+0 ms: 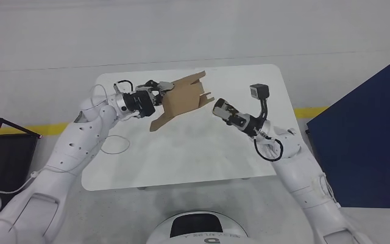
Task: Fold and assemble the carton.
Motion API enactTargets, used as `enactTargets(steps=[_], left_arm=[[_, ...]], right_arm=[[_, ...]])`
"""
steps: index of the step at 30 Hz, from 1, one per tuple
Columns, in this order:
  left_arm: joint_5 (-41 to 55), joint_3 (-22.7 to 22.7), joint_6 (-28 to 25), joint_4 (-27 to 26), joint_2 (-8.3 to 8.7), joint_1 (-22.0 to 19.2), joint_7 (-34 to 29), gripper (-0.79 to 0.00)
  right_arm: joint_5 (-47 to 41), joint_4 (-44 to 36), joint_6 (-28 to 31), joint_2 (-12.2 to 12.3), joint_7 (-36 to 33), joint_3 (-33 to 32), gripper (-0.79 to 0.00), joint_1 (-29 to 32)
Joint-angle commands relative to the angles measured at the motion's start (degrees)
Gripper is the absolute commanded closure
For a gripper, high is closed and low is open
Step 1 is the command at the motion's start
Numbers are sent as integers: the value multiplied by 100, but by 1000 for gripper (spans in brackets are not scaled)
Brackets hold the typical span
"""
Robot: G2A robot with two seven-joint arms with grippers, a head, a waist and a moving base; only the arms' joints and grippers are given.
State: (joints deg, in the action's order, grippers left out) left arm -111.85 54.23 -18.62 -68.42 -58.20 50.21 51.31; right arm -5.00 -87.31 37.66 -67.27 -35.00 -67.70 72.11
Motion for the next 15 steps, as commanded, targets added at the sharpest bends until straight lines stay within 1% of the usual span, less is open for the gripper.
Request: enactTargets(steps=[1, 9, 11, 15], left_arm=[[20, -37, 28, -7, -27, -43, -54, 0], [67, -149, -42, -45, -95, -98, -44, 0], [171, -158, -130, -36, -107, -89, 49, 0], [473, -140, -424, 35, -123, -67, 261, 0]], right_arm=[[447, -1, -311, -45, 356, 161, -785, -52], [1599, 51, -1012, -205, 1270, 729, -785, -313], [1853, 105, -1196, -244, 1508, 841, -785, -366], [2088, 189, -1340, -296, 1833, 944, -785, -423]])
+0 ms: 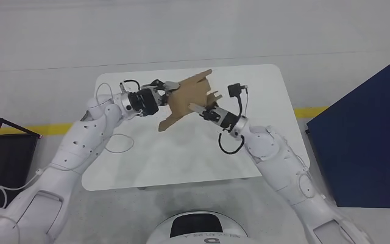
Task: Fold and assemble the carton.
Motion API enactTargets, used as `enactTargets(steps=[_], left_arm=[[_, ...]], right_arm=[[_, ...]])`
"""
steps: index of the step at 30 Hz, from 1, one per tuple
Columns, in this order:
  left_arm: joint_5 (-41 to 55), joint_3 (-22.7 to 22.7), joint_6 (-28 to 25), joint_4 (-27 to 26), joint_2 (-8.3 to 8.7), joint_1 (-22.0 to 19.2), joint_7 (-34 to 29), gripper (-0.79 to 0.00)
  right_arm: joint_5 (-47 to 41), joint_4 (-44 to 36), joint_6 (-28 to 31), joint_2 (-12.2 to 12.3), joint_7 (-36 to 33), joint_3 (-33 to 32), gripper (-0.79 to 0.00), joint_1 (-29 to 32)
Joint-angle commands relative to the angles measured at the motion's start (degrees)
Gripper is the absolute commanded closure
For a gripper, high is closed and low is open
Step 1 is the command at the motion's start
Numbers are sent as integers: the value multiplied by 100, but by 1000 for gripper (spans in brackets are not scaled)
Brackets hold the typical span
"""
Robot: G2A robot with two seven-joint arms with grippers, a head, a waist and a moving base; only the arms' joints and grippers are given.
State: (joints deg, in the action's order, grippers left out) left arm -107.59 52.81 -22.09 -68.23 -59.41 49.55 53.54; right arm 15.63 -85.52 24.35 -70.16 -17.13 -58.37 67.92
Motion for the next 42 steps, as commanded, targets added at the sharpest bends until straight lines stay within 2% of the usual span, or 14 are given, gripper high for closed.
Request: enactTargets(steps=[1, 7, 15, 20, 24, 28, 29, 30, 31, 32, 42], left_arm=[[91, -8, -185, 29, -4, 3, 91, 0], [645, -35, -881, 251, -45, -32, 347, 0], [716, -97, -957, 476, -100, -140, 295, 0], [837, -139, -1053, 541, -136, -173, 406, 0], [870, -128, -1067, 639, -150, -213, 432, 0], [828, -131, -1066, 683, -154, -226, 494, 0], [820, -133, -1077, 692, -155, -227, 523, 0], [828, -130, -1089, 715, -155, -225, 547, 0], [858, -129, -1114, 735, -158, -220, 583, 0], [892, -127, -1144, 757, -161, -220, 614, 0], [927, -121, -1202, 894, -182, -267, 730, 0]], right_arm=[[49, 21, -7, -14, 95, 17, -785, -8], [260, 50, 5, -30, 320, -21, -785, 25], [311, -118, 366, 4, 243, -171, -785, 195], [348, -65, 224, -4, 138, -173, -785, 163], [375, -61, 183, -18, 121, -159, -730, 133], [400, -99, 180, -20, 127, -187, -585, 156], [404, -112, 191, -19, 121, -196, -573, 163], [400, -123, 209, -18, 112, -204, -536, 172], [375, -128, 225, -17, 83, -208, -443, 181], [351, -137, 242, -17, 48, -211, -391, 185], [331, -171, 284, -23, -68, -229, -428, 199]])
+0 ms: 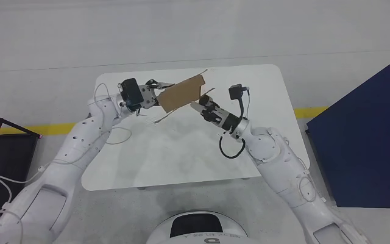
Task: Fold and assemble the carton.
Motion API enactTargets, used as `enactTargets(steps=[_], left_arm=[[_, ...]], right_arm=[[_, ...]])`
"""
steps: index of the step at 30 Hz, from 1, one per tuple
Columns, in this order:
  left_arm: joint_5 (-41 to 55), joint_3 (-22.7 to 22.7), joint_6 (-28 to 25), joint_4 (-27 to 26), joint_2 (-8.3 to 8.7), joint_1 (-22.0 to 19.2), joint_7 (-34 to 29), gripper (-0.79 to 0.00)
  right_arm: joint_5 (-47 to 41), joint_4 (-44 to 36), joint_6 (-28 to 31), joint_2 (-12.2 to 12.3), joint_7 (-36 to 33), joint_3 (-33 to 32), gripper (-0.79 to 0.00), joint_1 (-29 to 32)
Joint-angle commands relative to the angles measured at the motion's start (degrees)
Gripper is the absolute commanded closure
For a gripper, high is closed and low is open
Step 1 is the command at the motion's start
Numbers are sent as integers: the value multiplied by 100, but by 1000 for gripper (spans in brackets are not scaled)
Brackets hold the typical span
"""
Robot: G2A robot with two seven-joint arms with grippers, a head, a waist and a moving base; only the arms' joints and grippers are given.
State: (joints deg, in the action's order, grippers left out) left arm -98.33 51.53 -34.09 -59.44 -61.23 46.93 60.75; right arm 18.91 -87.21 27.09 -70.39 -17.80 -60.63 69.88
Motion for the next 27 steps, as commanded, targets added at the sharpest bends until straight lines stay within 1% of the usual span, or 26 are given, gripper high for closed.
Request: enactTargets(steps=[1, 2, 4, 6, 11, 12, 13, 22, 24, 27], left_arm=[[-2, 11, -7, 29, 1, -12, 18, 0], [0, 18, -8, 46, 1, -17, 27, 0], [-10, 32, -10, 83, 3, -31, 42, 0], [-88, 58, 34, 139, 13, -64, -14, 0], [-155, 70, 86, 153, 20, -81, -57, 0], [-155, 70, 86, 153, 20, -81, -57, 0], [-155, 70, 86, 153, 20, -81, -57, 0], [-149, 66, 88, 139, 19, -63, -82, 0], [-142, 11, -180, -7, 25, 19, -118, 0], [-260, -36, -452, 51, 43, 12, -122, 0]], right_arm=[[-5, -7, 17, 1, 0, -16, -422, 7], [-12, -23, 33, 3, -1, -33, -425, 17], [-23, -103, 109, 16, -7, -90, -456, 70], [-16, -273, 259, 47, -24, -199, -517, 192], [28, -859, 655, 163, -24, -652, -594, 700], [19, -977, 727, 188, -40, -749, -634, 819], [0, -1098, 783, 213, -71, -850, -785, 939], [-6, -1139, 799, 222, -87, -884, -785, 981], [-98, -1163, 789, 214, -2, -883, -785, 984], [-513, -1058, 1021, 180, 220, -806, -785, 902]])
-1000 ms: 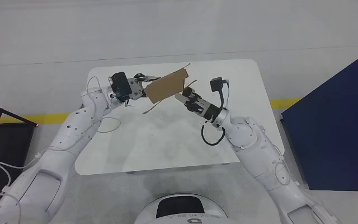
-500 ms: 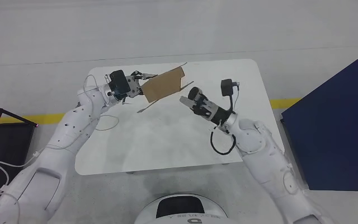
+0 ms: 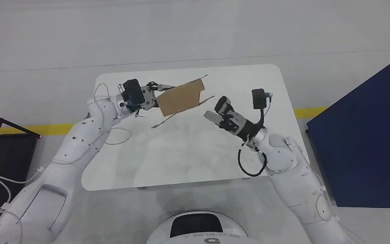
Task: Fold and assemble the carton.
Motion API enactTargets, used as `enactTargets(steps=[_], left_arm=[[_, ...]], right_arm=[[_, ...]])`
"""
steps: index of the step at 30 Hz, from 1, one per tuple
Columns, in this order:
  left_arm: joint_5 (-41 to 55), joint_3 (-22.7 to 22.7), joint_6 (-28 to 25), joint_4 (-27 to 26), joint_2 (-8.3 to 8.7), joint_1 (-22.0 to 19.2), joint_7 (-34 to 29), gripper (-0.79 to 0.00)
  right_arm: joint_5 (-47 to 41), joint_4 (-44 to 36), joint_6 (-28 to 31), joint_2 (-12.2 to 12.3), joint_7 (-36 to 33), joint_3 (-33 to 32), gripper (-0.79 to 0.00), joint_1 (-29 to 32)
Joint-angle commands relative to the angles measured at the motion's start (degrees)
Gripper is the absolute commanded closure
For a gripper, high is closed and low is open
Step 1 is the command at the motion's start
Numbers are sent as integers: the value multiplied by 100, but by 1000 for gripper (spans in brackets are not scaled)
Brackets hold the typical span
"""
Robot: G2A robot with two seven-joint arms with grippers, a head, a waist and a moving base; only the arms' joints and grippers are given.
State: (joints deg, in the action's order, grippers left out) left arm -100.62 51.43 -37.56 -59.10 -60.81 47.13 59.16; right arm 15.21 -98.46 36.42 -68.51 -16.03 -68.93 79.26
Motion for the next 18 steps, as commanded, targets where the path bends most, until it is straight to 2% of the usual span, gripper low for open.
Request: enactTargets(steps=[1, 4, 11, 18], left_arm=[[12, -33, -183, 50, 0, -9, 120, 0], [263, -53, -385, 185, -23, -29, 372, 0], [700, -249, -495, 323, -42, -149, 262, 0], [778, -474, -460, 341, -46, -262, 297, 0]], right_arm=[[-159, 150, 104, -13, 61, 29, -785, -98], [-128, 329, 34, -39, 126, 99, -785, -242], [-366, 365, 342, -87, 306, 263, -785, -301], [-731, 520, 489, -117, 51, 454, -785, -459]])
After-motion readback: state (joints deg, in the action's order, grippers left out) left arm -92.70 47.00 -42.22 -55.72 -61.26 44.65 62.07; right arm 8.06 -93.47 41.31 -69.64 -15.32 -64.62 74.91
